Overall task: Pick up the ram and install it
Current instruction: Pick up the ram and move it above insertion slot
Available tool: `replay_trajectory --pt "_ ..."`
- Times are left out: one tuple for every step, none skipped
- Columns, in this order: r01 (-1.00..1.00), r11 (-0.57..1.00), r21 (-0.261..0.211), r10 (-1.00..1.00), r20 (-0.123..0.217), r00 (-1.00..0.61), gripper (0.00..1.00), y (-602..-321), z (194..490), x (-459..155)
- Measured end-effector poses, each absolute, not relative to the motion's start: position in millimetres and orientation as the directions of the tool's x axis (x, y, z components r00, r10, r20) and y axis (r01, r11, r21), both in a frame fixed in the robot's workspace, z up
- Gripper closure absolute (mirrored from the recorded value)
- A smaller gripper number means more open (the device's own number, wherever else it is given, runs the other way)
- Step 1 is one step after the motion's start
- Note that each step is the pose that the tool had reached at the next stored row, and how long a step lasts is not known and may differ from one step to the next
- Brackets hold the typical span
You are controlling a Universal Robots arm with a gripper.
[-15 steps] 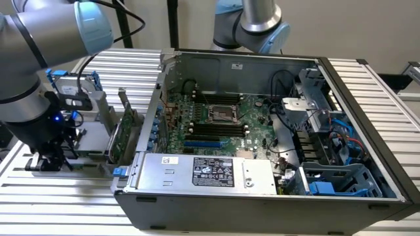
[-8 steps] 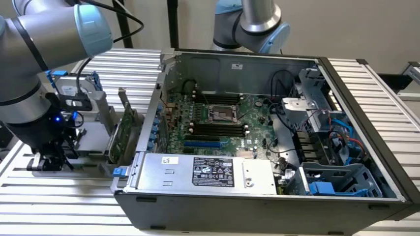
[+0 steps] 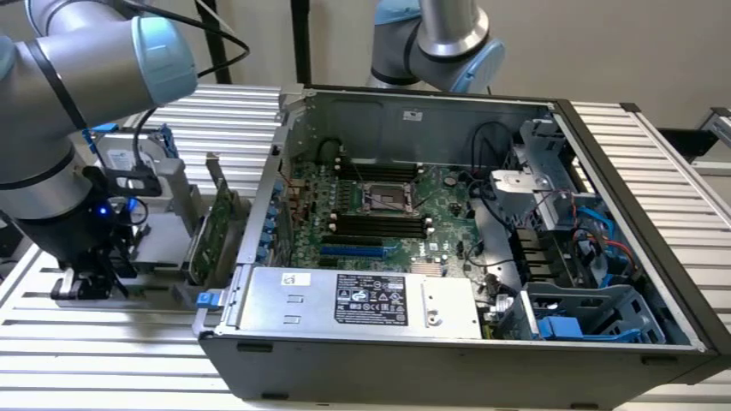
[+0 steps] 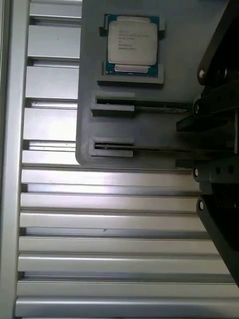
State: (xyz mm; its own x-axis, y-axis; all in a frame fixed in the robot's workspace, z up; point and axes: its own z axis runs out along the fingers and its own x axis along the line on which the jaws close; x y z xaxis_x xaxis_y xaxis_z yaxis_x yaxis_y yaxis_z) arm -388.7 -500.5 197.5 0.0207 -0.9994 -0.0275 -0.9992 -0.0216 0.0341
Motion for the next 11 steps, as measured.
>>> replay_trajectory --pt "-0.999 -0.022 0.036 -0.999 -0.028 0.022 0.00 -500.4 196.9 -388.8" --pt "-0.999 -0.023 0.039 -0.999 -0.028 0.022 0.00 -500.3 196.5 -389.0" --pt "-0.999 -0.024 0.042 -0.999 -0.028 0.023 0.00 -500.3 196.1 -389.1" --pt "-0.999 -0.025 0.044 -0.999 -0.028 0.024 0.00 -500.3 195.5 -389.1" --pt "-0.999 -0.027 0.045 -0.999 -0.028 0.025 0.00 -500.3 195.0 -389.1" --pt "-0.999 -0.028 0.045 -0.999 -0.028 0.026 0.00 -500.4 194.7 -389.2" --pt "-0.999 -0.029 0.045 -0.999 -0.027 0.028 0.00 -500.4 194.5 -389.1" --pt "-0.999 -0.030 0.045 -0.999 -0.027 0.029 0.00 -500.4 194.4 -389.0" --pt "-0.998 -0.031 0.045 -0.999 -0.027 0.030 0.00 -500.4 194.4 -389.0" --pt "-0.998 -0.032 0.045 -0.999 -0.026 0.031 0.00 -500.4 194.3 -389.0" --pt "-0.998 -0.032 0.045 -0.999 -0.026 0.031 0.00 -500.3 194.3 -389.1"
